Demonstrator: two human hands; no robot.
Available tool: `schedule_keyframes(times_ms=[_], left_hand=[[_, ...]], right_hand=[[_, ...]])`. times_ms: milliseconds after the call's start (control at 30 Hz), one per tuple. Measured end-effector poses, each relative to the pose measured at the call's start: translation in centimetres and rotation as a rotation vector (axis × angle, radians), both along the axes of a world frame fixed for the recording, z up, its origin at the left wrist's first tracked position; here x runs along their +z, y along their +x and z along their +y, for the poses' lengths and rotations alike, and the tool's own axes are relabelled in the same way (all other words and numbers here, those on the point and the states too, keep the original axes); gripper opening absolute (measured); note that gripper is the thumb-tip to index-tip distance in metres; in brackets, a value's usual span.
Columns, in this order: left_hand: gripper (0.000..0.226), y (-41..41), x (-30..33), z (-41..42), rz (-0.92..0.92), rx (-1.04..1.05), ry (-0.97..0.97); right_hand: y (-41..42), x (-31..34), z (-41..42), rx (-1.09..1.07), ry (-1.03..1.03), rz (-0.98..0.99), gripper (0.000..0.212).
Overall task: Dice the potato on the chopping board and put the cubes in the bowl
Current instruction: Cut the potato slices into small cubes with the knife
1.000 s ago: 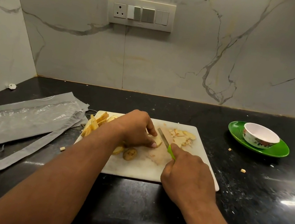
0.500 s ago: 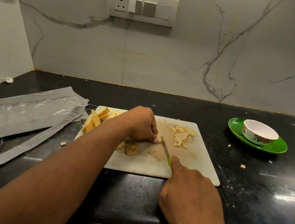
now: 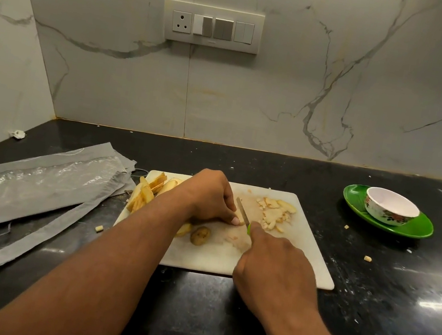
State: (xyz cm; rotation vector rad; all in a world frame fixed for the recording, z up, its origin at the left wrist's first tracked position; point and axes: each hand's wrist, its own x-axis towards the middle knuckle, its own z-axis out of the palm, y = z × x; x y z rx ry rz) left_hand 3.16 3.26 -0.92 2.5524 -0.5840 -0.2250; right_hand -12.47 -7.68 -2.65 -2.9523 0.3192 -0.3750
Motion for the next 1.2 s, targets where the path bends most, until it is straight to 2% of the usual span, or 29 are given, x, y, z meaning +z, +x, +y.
schedule_keyframes(times_ms=[233, 433, 600, 700, 967, 1133, 1200], left_hand=[[0.023, 0.3, -0.1, -0.1, 0.007, 0.003, 0.009], [0.025, 0.0, 0.0, -0.1, -0.003, -0.013, 0.004], [0.027, -0.2, 0.3, 0.2, -0.032, 0.017, 0.025], [0.024, -0.3, 0.3, 0.4, -0.021, 0.008, 0.027], [0.018, 0.0, 0.2, 0.1, -0.013, 0.007, 0.020], [0.019, 0.0, 0.2, 0.1, -0.016, -0.022, 0.021], [0.018, -0.1, 0.3, 0.4, -0.035, -0.060, 0.046]], right_hand=[[-1.7, -1.0, -0.2, 0.046, -0.014, 0.037, 0.062], [-5.5, 0.5, -0.4, -0.008, 0.024, 0.174, 0.061], [-3.4, 1.0, 0.0, 0.008, -0.008, 0.018, 0.060], [-0.4, 0.6, 0.2, 0.016, 0.001, -0.008, 0.057], [-1.6, -0.5, 0.7, 0.030, -0.008, 0.066, 0.064], [-4.8, 0.1, 0.5, 0.007, 0.043, 0.237, 0.068], [-5.4, 0.7, 0.2, -0.010, 0.048, 0.236, 0.065]])
